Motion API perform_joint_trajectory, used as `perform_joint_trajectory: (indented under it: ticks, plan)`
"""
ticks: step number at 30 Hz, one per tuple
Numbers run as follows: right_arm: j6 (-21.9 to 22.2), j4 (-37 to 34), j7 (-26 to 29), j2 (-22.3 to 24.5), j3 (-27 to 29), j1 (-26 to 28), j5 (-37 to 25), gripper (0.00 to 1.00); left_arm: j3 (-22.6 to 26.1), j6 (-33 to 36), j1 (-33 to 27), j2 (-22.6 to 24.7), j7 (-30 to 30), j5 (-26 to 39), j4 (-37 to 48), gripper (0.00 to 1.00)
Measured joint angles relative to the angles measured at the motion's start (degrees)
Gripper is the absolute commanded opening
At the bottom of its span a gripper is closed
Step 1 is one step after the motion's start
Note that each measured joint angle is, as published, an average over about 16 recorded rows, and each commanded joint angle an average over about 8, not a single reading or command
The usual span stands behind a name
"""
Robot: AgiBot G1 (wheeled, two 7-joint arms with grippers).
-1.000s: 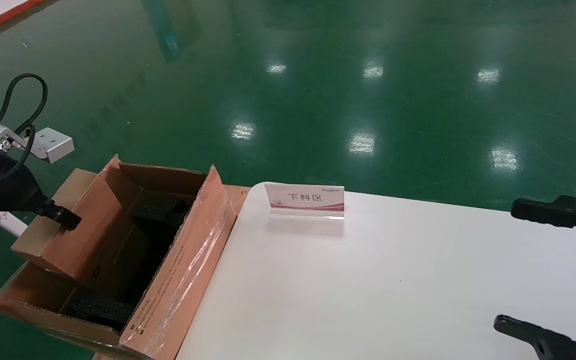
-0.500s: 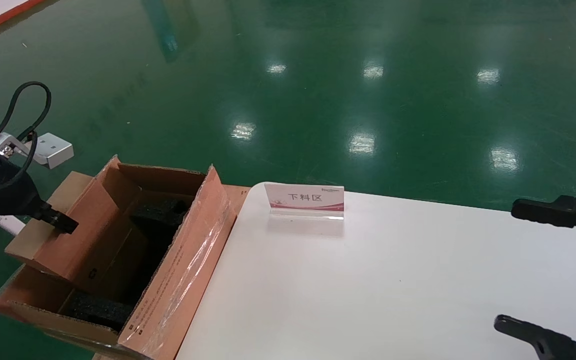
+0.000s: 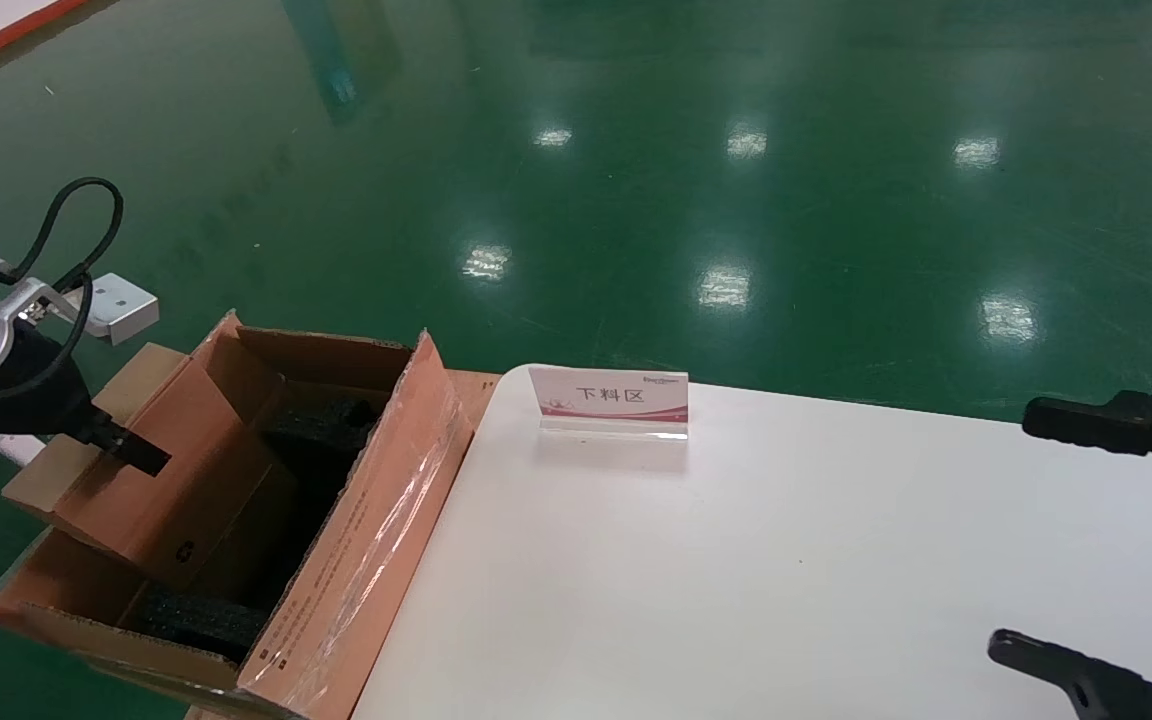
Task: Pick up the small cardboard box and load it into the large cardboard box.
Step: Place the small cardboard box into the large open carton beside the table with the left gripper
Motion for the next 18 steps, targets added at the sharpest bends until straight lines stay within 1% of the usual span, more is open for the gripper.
perform_joint_trajectory:
  ticks: [18]
  plan:
    - [0.02, 0.0, -0.03, 0.02, -0.05, 0.01, 0.04, 1.0, 0.07, -3.15, 3.93, 2.35, -2.41, 0.95, 1.51, 0.0]
